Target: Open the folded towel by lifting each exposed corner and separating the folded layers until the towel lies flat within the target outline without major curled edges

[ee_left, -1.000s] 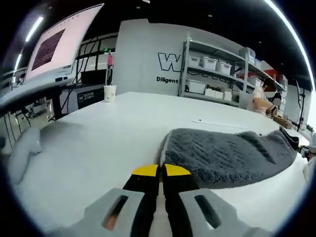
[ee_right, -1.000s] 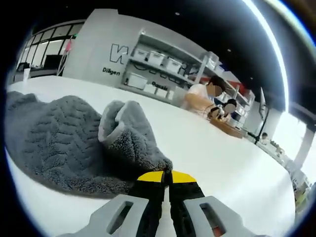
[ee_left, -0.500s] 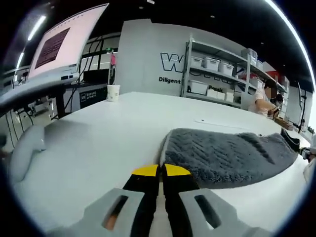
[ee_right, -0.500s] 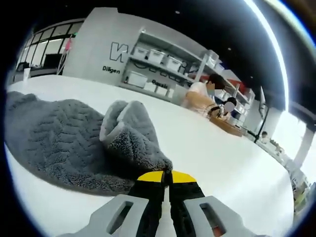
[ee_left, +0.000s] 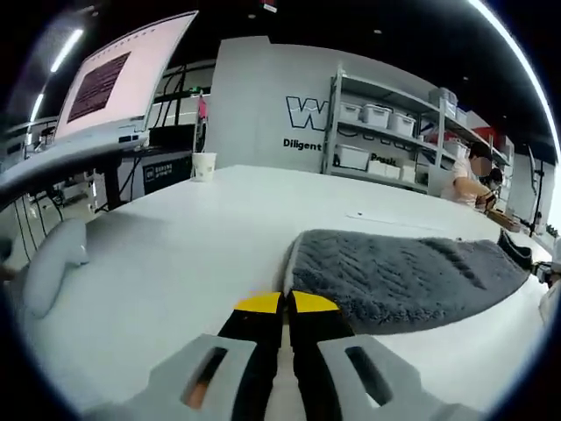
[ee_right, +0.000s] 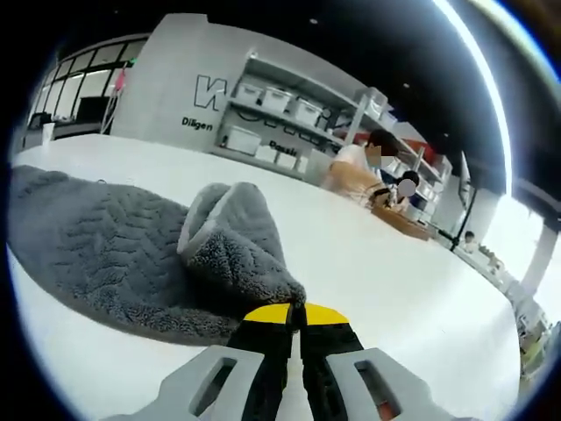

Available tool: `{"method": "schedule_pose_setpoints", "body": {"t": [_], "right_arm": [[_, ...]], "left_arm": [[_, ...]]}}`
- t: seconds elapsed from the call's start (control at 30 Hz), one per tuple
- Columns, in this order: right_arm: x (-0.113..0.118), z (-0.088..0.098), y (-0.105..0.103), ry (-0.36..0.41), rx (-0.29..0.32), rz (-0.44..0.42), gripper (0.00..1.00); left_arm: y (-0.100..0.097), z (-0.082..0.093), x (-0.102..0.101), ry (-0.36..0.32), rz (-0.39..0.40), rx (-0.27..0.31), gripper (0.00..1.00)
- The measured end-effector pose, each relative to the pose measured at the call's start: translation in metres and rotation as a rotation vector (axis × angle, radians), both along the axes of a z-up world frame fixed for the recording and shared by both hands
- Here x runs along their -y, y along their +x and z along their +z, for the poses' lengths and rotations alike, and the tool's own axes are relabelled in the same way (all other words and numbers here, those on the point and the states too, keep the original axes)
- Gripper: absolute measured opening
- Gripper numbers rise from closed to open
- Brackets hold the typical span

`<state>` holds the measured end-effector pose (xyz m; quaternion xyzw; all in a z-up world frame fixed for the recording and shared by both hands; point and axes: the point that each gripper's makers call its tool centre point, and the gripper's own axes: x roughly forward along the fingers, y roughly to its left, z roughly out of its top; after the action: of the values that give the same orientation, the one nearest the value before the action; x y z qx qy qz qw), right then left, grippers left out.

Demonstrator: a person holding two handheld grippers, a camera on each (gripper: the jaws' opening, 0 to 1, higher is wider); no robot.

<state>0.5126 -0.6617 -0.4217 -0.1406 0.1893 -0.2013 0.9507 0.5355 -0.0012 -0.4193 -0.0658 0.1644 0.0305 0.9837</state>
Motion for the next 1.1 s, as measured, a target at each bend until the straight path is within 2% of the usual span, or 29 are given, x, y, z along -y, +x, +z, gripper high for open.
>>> {"method": "schedule_pose_setpoints", "body": {"t": [0.3, 0.47, 0.67, 0.77, 0.83, 0.87, 0.9, 1.03, 1.1], "right_arm": [[-0.002, 0.000, -0.008, 0.006, -0.014, -0.010, 0.00], [-0.001, -0.004, -0.010, 0.043, -0.025, -0.025, 0.00], [0.006, -0.001, -0.017, 0.044, -0.026, -0.075, 0.18], [0.008, 0.003, -0.021, 0.047, -0.027, -0.091, 0.27], [0.007, 0.004, -0.024, 0.052, -0.046, -0.097, 0.34], [0.006, 0.005, -0.025, 0.054, -0.049, -0.098, 0.40], [0.004, 0.006, -0.026, 0.060, -0.048, -0.098, 0.45], [-0.004, 0.014, -0.026, 0.062, -0.045, -0.081, 0.55], [-0.014, 0.020, -0.023, 0.081, -0.025, -0.039, 0.64]], "left_arm": [[-0.002, 0.002, -0.001, -0.003, 0.002, 0.004, 0.02], [-0.001, -0.002, 0.001, 0.001, -0.016, -0.013, 0.03], [-0.003, 0.007, 0.000, -0.012, -0.029, 0.018, 0.09], [-0.001, 0.018, 0.004, -0.037, -0.051, 0.070, 0.20], [0.000, 0.024, 0.010, -0.057, -0.082, 0.093, 0.32], [0.001, 0.026, 0.013, -0.064, -0.093, 0.099, 0.38], [0.002, 0.026, 0.014, -0.068, -0.100, 0.100, 0.47], [0.005, 0.021, 0.032, -0.080, -0.171, 0.066, 0.70], [0.004, 0.011, 0.043, -0.057, -0.229, 0.006, 0.79]]}}
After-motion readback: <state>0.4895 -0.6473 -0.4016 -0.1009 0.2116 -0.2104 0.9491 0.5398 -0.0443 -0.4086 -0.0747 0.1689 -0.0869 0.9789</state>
